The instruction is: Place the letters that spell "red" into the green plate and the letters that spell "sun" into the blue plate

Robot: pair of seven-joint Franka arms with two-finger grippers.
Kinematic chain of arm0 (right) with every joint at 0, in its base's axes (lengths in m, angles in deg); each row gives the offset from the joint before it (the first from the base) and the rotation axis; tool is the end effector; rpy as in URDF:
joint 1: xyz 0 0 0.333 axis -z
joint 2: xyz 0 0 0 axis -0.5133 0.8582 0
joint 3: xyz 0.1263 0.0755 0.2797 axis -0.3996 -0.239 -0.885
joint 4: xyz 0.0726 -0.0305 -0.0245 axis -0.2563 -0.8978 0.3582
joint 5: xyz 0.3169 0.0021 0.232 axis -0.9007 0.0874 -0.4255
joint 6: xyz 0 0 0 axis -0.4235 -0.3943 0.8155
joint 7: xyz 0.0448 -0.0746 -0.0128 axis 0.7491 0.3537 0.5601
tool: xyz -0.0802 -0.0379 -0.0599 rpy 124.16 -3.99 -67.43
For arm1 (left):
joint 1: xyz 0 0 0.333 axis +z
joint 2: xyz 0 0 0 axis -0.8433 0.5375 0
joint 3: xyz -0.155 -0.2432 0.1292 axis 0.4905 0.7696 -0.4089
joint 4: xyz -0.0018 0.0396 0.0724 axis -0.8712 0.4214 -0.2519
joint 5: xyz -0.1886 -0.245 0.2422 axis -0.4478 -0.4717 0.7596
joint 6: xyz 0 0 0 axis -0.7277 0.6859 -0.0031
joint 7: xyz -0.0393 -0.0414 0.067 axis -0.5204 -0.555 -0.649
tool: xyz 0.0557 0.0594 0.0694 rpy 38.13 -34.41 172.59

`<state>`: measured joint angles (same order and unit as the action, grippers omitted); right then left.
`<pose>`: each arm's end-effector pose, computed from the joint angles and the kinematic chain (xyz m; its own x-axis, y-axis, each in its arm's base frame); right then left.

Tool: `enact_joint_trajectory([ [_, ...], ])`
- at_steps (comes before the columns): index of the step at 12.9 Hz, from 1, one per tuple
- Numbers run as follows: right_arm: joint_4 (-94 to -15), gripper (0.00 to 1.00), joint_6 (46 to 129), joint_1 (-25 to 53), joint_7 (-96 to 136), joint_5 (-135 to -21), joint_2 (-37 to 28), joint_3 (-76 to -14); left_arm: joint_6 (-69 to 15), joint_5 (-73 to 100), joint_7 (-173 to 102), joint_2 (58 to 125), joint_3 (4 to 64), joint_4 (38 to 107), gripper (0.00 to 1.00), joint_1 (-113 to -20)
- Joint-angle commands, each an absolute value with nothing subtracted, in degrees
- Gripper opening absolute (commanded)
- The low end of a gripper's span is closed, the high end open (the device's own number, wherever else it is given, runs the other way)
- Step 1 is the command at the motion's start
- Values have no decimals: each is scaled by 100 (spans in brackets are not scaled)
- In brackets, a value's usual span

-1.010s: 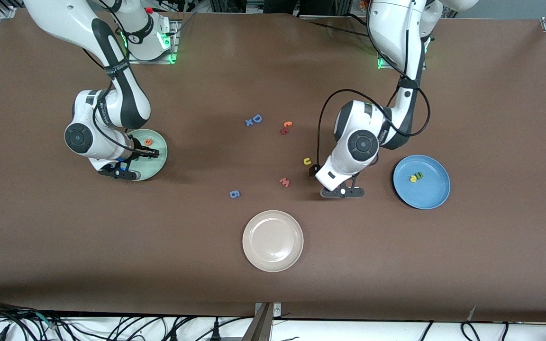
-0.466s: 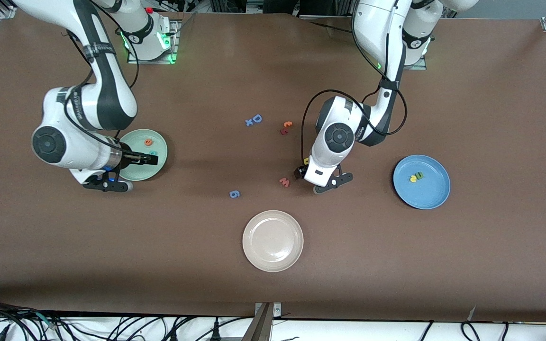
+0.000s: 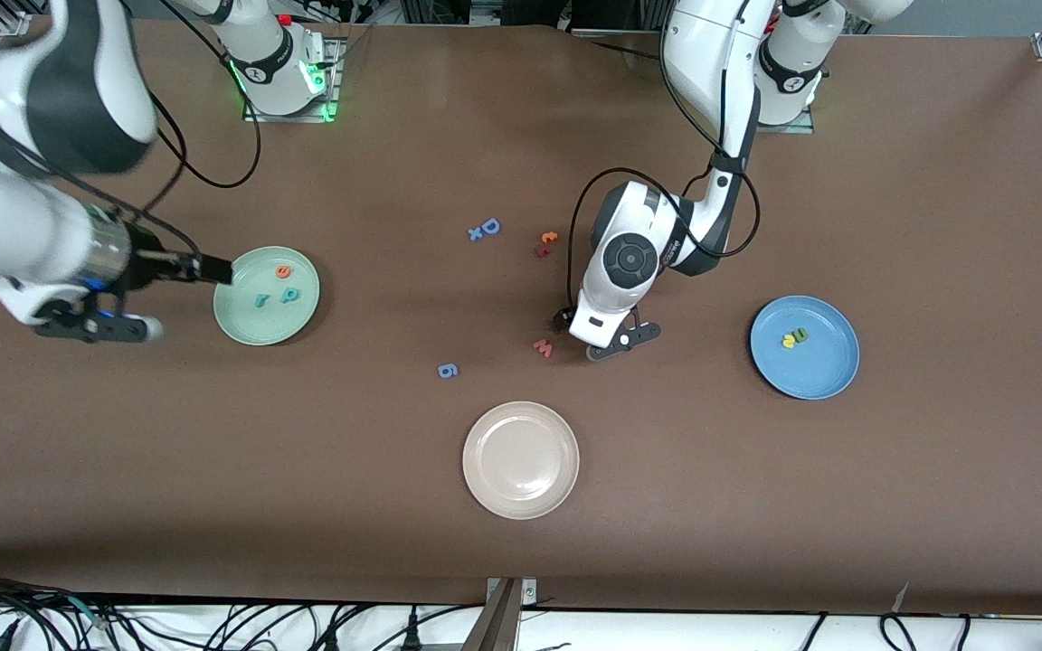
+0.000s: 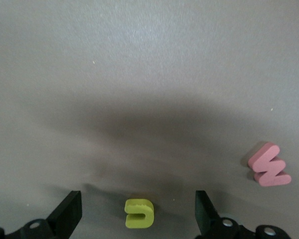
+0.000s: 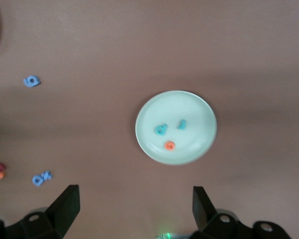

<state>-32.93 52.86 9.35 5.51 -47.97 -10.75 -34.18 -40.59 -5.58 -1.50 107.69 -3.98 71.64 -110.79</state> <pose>0.6122 0.0974 0.5466 0.9732 -0.0594 -0.2223 -0.0618 -0.9981 -0.0039 0.5330 -0.3860 0.1746 0.9125 0.3791 -0.1537 0.3843 -0.9232 0.0048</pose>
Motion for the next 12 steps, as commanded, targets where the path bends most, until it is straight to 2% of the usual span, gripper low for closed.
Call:
enact_joint_trajectory([
  [1, -2723, 100, 4915, 1118, 633, -4531, -1243, -3455, -4036, -403, -164, 10700, -428, 7295, 100, -11163],
  [2, -2802, 100, 4986, 1294, 624, -4566, -1367, -3525, -4036, -403, -164, 10708, -428, 7295, 98, -11172],
  [4, -3764, 100, 5091, 1837, 598, -4409, -1998, -4042, -4045, -403, -164, 10717, -428, 7295, 90, -11198],
  [5, -4439, 100, 5457, 2189, 589, -4330, -2402, -4427, -4054, -403, -164, 10717, -428, 7321, 89, -11198],
  [7, -5567, 100, 6424, 3006, 571, -3891, -3150, -5358, -4063, -299, -164, 10717, -419, 7330, 80, -11198],
  [8, -5789, 100, 6576, 3270, 554, -3872, -3353, -5598, -4063, -245, -164, 10717, -393, 7330, 72, -11198],
  [10, -5739, 100, 6516, 3378, 650, -3915, -3399, -5635, -4071, -236, -164, 10717, -393, 7330, 52, -11198],
  [11, -5660, 100, 6403, 3370, 650, -3933, -3381, -5574, -4063, -236, -173, 10717, -393, 7330, 43, -11198],
  [12, -5433, 100, 6166, 3178, 694, -4012, -3329, -5174, -4071, -236, -173, 10717, -393, 7330, 37, -11198],
])
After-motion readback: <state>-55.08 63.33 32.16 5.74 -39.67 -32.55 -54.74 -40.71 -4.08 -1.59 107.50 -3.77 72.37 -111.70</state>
